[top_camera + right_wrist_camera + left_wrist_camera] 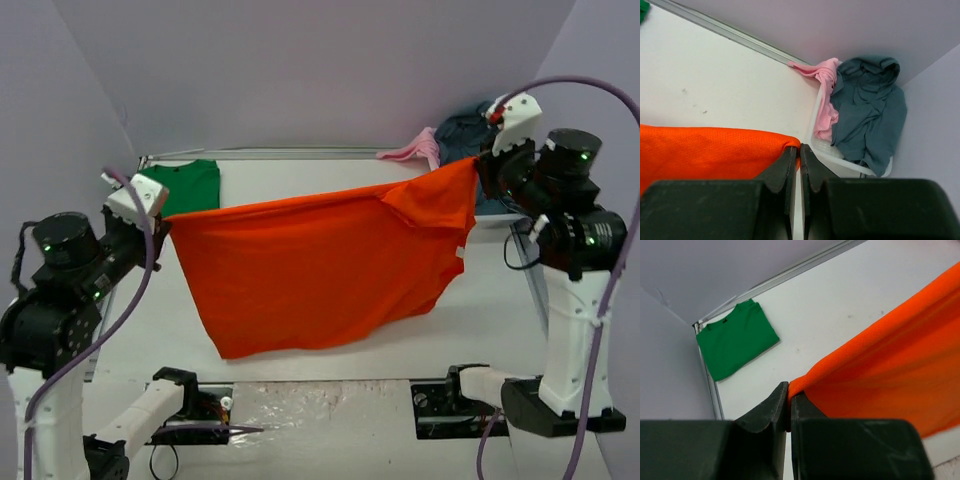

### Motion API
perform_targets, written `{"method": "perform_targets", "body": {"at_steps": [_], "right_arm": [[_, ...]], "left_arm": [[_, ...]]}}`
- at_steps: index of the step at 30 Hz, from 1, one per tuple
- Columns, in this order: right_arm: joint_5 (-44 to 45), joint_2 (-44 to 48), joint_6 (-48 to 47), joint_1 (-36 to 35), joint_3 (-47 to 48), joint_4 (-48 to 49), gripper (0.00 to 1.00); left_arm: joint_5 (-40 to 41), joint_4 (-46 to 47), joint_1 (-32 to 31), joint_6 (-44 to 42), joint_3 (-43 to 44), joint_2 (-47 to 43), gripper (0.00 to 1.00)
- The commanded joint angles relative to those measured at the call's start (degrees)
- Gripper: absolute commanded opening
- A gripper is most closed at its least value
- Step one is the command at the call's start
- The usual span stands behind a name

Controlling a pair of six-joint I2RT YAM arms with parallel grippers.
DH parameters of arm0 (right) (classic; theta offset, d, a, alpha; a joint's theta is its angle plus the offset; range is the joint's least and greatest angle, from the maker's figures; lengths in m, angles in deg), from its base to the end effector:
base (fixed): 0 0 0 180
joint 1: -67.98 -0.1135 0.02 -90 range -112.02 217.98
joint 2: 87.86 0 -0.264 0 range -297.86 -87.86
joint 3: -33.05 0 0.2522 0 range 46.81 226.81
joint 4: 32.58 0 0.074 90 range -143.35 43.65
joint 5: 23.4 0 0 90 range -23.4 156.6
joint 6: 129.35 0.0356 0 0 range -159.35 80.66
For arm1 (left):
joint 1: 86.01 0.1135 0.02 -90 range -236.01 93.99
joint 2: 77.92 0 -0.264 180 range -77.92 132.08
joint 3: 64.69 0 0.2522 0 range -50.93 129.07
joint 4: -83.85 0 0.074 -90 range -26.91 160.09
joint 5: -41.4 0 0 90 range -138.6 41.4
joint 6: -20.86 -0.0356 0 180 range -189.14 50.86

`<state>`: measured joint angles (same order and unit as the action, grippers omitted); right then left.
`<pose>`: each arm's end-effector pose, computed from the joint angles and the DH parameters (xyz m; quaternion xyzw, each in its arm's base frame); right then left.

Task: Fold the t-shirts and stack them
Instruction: Flatten out the tshirt

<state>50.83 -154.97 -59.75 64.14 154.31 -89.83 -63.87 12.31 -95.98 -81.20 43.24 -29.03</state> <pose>0.1721 0.0212 0.5553 -0.2432 0.6833 0.0005 0.6885 0.0791 -0.0234 0.5052 0.2293 0.7428 -0.0923 0.6222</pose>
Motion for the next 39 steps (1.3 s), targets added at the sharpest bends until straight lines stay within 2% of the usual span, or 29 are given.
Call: {"method": "perform_targets", "body": {"at_steps": [1,6,10,14,20,25,27,33,36,38,39], "right_arm": [[4.5,-13.4,1.9,0.1,0.8,6.7,0.0],[7.4,-25.2,0.7,0.1,7.4,10.4,0.0],[7.7,-34.2,0.5,0.1,16.5,10.4,0.0],[7.8,-36.9,0.9,0.1,24.1,10.3,0.0],[6.9,-32.3,1.9,0.1,28.5,10.3,0.0],[5.7,-22.7,1.0,0.0,20.1,10.3,0.0],[5.2,-17.7,0.5,0.0,11.4,10.3,0.0],[2.9,-2.6,-0.3,0.0,-14.2,10.4,0.0],[2.6,4.1,-0.3,0.0,-18.2,9.9,0.0],[3.0,5.7,0.4,0.0,-16.2,8.7,0.0],[3.5,5.8,0.8,0.1,-14.6,8.4,0.0]], "left_arm": [[8.6,9.6,0.5,2.8,-3.8,9.1,0.02],[15.3,21.5,1.7,4.7,-8.6,20.2,0.02],[18.0,25.5,2.8,5.5,-5.1,27.0,0.02],[17.6,25.8,2.9,5.5,1.4,31.2,0.02],[17.2,25.4,3.0,5.1,8.0,27.1,0.03],[15.6,23.4,3.0,4.3,4.3,19.2,0.02],[15.6,22.5,3.0,4.1,-0.8,16.7,0.03],[12.5,18.4,2.9,1.9,-19.2,1.6,0.02],[11.3,13.9,2.9,1.4,-22.0,-5.3,0.02],[11.8,12.0,2.9,1.6,-20.8,-7.7,0.02],[11.8,11.0,2.9,1.8,-17.5,-8.5,0.02]]}}
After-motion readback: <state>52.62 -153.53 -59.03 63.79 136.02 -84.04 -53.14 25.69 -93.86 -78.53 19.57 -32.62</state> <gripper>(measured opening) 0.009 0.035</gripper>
